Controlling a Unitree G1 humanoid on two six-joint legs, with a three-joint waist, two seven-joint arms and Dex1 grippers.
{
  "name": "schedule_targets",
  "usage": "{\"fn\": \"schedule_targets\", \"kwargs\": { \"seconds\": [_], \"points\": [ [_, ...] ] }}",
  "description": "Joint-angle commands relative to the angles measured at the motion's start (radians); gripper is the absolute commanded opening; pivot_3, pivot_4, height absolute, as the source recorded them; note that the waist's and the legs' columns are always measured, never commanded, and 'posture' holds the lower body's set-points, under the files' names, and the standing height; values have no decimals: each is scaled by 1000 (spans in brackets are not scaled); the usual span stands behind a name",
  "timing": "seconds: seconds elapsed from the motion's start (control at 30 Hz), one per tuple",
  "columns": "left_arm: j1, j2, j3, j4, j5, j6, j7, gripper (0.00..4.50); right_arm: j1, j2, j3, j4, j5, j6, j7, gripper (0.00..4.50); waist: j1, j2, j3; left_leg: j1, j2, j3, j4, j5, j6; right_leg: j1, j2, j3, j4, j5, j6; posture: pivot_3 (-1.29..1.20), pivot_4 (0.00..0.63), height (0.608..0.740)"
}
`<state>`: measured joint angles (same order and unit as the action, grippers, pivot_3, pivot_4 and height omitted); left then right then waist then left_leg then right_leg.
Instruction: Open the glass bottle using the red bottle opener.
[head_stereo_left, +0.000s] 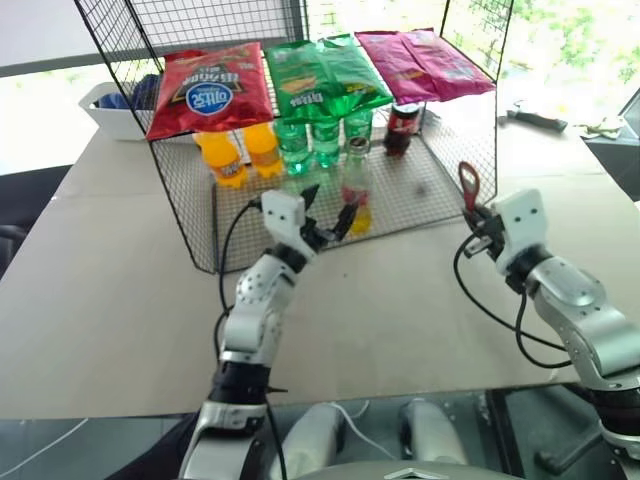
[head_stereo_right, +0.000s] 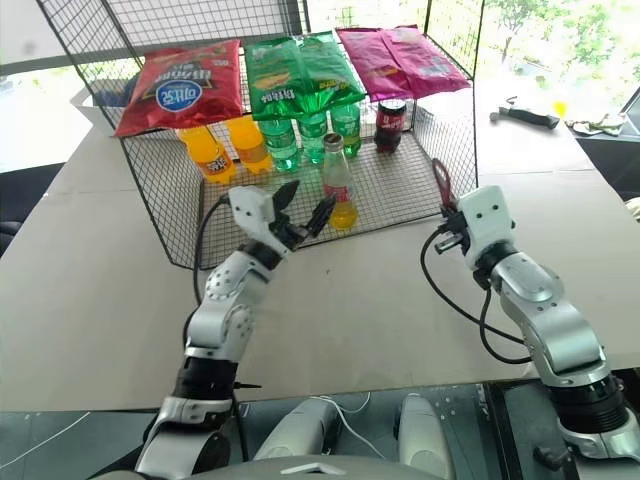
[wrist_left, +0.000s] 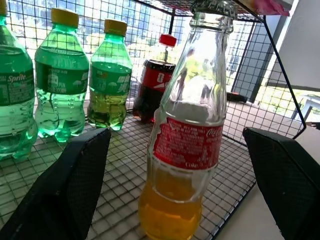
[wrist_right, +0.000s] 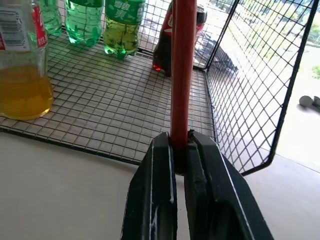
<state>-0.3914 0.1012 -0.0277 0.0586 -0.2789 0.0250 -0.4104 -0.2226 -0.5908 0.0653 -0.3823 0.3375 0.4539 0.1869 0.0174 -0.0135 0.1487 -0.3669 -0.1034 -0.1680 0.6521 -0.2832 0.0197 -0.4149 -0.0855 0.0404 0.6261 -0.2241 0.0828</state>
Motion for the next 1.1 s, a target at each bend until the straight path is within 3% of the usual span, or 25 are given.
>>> {"fn": "schedule_targets", "kwargs": {
  "seconds": [0.03, 0.43, 0.83, 0.87, 0.97, 1.1],
  "points": [
    [-78, -16, 3, 108, 50, -92, 14, 4389, -5, 23, -15, -50, -33, -3, 15, 0, -1, 0, 0, 0, 0, 0, 0, 0, 0, 0, 0, 0, 0, 0, 0, 0, 150, 740],
    [-303, -35, -16, 511, 159, -240, 11, 4389, 6, 61, -24, -70, -98, 10, 58, 0, -4, 0, 0, 0, -1, -1, 0, 0, 0, 0, 0, -1, 1, 0, 0, 0, 150, 740],
    [-370, -74, -8, 644, 158, -232, -40, 4389, 28, 102, -25, -105, -146, 31, 70, 0, -4, 0, 0, 0, -1, -1, 1, 0, 0, 0, 0, -1, 1, 0, 0, 0, 150, 740],
    [-372, -77, -3, 648, 155, -237, -42, 3855, 30, 104, -27, -106, -149, 33, 71, 0, -4, 0, 0, 0, -1, -1, 1, 0, 0, 0, 0, -1, 1, 0, 0, 0, 150, 740],
    [-376, -76, -3, 652, 163, -251, -39, 2796, 34, 110, -29, -107, -157, 33, 74, 0, -4, 0, 0, 0, -1, -1, 1, 0, 0, 0, 0, -1, 1, 0, 0, 0, 150, 740],
    [-366, -67, -13, 645, 197, -251, -3, 2852, 38, 117, -28, -107, -168, 35, 76, 0, -4, 0, 0, 0, -1, -1, 1, 0, 0, 0, 0, -1, 1, 0, 0, 0, 150, 740]
  ]
}}
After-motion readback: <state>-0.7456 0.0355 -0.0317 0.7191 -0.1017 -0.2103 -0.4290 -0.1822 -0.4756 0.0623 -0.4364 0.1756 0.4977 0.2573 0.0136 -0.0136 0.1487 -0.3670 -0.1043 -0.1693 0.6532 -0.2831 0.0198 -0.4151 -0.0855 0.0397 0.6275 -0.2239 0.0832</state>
